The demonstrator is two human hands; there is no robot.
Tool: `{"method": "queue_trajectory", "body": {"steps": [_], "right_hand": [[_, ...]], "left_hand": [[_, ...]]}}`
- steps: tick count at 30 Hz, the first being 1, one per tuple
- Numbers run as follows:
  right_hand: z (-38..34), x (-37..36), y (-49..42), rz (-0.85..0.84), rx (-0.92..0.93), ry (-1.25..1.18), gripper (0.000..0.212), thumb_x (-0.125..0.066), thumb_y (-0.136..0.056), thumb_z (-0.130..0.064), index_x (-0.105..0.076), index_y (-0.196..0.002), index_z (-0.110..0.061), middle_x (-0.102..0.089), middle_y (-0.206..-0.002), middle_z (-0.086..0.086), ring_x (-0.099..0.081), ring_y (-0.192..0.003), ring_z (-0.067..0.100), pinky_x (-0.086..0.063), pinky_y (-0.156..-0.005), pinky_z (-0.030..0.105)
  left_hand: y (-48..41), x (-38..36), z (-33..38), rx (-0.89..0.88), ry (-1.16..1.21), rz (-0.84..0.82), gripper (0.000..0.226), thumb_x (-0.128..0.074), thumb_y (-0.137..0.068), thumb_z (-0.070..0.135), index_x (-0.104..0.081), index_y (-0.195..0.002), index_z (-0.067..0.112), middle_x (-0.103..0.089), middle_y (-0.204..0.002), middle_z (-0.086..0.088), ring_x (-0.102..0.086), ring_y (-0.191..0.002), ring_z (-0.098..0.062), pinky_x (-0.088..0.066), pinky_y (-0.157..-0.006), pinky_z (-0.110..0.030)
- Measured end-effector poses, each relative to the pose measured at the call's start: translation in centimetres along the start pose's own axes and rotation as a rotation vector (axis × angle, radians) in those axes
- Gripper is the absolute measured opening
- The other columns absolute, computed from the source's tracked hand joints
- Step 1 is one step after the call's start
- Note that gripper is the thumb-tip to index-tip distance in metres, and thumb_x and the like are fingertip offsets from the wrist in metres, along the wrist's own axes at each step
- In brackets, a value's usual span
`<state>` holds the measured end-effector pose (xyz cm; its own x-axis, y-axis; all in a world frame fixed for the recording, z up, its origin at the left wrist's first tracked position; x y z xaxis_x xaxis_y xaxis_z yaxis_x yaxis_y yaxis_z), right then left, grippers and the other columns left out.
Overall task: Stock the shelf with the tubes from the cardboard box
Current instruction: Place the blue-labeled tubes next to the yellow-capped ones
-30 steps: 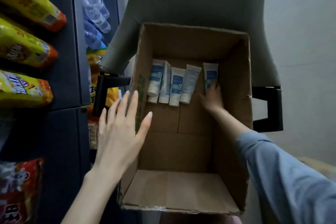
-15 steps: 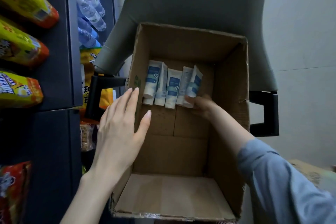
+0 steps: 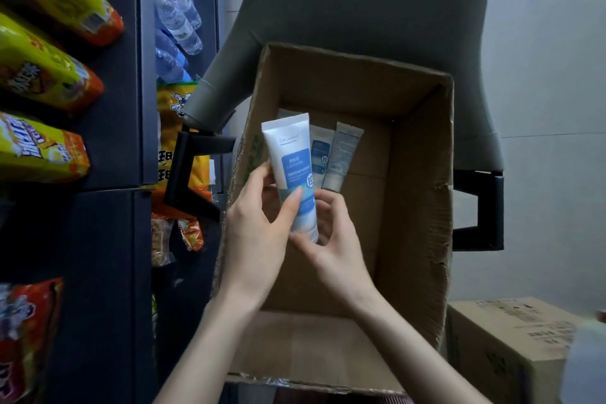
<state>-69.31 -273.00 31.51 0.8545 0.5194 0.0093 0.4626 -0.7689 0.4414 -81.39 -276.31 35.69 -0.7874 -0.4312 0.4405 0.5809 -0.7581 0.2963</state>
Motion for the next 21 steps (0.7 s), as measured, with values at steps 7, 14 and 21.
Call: {"method": "queue_trajectory", "body": {"steps": [7,14,21], "right_hand": [[-1.4,0.0,-0.1,0.034,0.103,0.073,0.047,-0.072,-0.081,-0.008,-0.049,-0.122,-0.015,-0.058,-0.12,0.006,-0.058,-0.113,0.017,-0.048,-0.096,0.042],[0.9,2.9,-3.1,-0.004,0.02,0.186,0.058,-0.05,-0.084,-0.055,-0.044,-0.135,-0.026,-0.05,-0.133,-0.003,-0.047,-0.124,0.002,-0.04,-0.106,0.03],[6.6,5.8,-8.7,0.085,-0.132,0.481,0.065,-0.051,-0.095,-0.041,-0.021,-0.149,-0.022,-0.024,-0.153,0.005,-0.027,-0.139,0.014,-0.022,-0.104,0.021]], "left_hand": [[-0.3,-0.3,-0.2,0.073,0.234,-0.023,0.032,-0.069,-0.084,0.02,-0.059,-0.114,0.021,-0.069,-0.105,0.01,-0.066,-0.096,-0.002,-0.052,-0.076,-0.014],[-1.0,1.9,-2.0,0.136,0.296,0.045,0.026,-0.068,-0.083,0.019,-0.061,-0.108,0.013,-0.069,-0.102,0.005,-0.066,-0.093,-0.005,-0.051,-0.079,-0.02],[-1.0,2.9,-3.6,0.187,0.393,0.064,0.025,-0.067,-0.081,0.014,-0.062,-0.105,0.015,-0.071,-0.094,0.01,-0.067,-0.091,-0.003,-0.054,-0.076,-0.018]]}}
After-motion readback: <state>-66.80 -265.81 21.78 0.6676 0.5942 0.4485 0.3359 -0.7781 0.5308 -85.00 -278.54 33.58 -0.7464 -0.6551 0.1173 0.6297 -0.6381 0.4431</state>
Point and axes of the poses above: each hand's wrist, its own y-axis away from the middle knuckle, its own x-axis out of the back of the hand, z = x × y, the point moved 8 cm from there along -y, towards the middle knuckle
